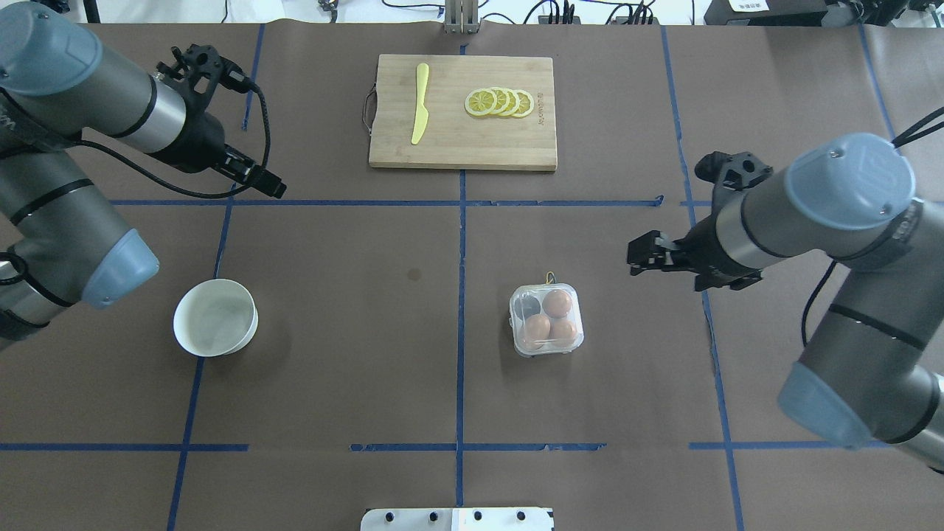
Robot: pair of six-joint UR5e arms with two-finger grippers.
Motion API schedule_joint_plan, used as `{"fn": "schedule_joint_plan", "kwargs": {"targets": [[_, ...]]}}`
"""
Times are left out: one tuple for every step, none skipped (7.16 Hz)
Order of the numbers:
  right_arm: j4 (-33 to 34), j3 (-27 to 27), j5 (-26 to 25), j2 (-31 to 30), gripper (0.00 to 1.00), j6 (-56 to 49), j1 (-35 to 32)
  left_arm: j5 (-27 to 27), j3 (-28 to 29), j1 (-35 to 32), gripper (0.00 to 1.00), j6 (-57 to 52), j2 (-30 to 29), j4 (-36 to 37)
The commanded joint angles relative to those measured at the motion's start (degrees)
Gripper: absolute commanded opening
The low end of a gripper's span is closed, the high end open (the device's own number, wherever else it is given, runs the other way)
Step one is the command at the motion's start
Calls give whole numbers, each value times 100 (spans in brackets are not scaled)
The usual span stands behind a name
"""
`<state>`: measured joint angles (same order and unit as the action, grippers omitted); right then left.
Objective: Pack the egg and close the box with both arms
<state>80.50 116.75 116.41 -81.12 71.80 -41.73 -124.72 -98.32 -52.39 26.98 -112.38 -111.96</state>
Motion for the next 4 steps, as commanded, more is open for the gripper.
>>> {"fn": "schedule_joint_plan", "kwargs": {"targets": [[18, -299, 677, -807, 100, -2377, -1400, -140, 41, -655, 86, -1068, 487, 51], [27, -981, 1273, -844, 100, -3695, -2357, -367, 59, -1259, 100, -1777, 863, 51], [45, -1684, 1497, -784, 100, -5057, -3175, -465, 102, -2005, 100, -2506, 1049, 260], [80, -2230, 1542, -696, 100, -6054, -3775, -457, 120, -2578, 100, -3506, 1086, 914]]}}
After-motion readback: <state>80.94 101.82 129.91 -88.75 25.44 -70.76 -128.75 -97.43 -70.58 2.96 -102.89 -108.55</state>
